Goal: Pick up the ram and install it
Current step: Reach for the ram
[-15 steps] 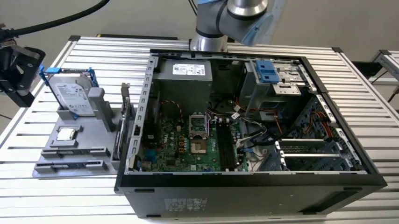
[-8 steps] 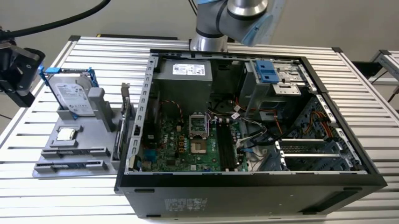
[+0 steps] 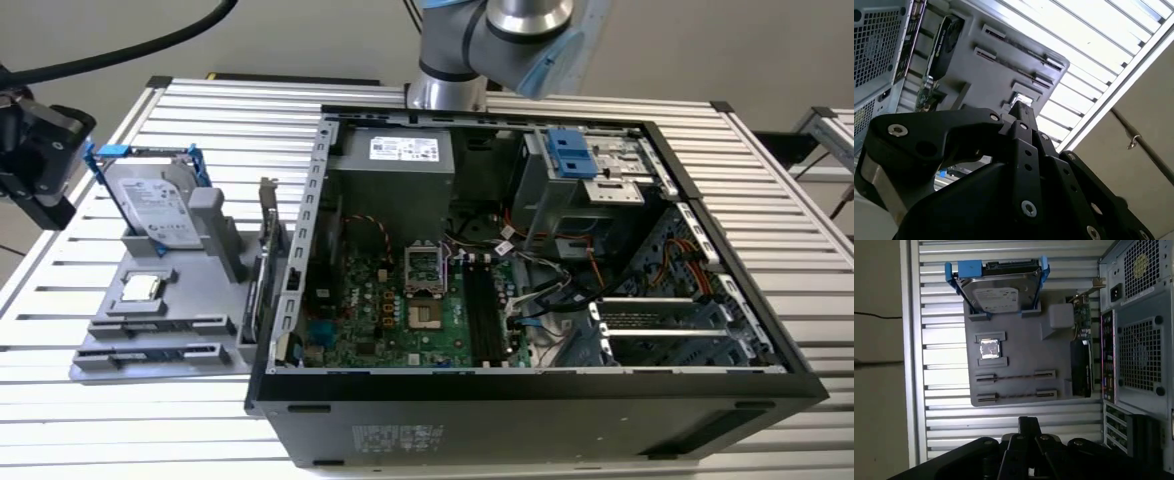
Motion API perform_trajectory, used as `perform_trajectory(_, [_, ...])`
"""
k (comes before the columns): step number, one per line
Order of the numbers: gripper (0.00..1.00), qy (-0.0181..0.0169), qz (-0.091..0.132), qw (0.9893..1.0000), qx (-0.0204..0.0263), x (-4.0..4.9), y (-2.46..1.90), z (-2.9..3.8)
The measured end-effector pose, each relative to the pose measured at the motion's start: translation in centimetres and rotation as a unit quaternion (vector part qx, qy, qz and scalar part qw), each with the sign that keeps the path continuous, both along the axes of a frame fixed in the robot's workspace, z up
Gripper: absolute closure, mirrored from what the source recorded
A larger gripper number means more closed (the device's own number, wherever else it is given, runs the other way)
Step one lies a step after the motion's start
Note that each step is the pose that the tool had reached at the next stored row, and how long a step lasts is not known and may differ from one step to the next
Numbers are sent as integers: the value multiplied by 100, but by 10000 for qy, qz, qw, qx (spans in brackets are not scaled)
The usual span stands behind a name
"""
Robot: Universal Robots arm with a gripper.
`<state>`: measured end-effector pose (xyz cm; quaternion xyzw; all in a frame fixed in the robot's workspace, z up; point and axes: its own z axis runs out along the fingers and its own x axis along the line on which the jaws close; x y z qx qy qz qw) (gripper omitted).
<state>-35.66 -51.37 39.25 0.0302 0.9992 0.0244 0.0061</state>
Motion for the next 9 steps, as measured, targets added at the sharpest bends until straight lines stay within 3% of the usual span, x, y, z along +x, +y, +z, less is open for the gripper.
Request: perform_trajectory(9, [100,0,-396,9992,0,0,0,0])
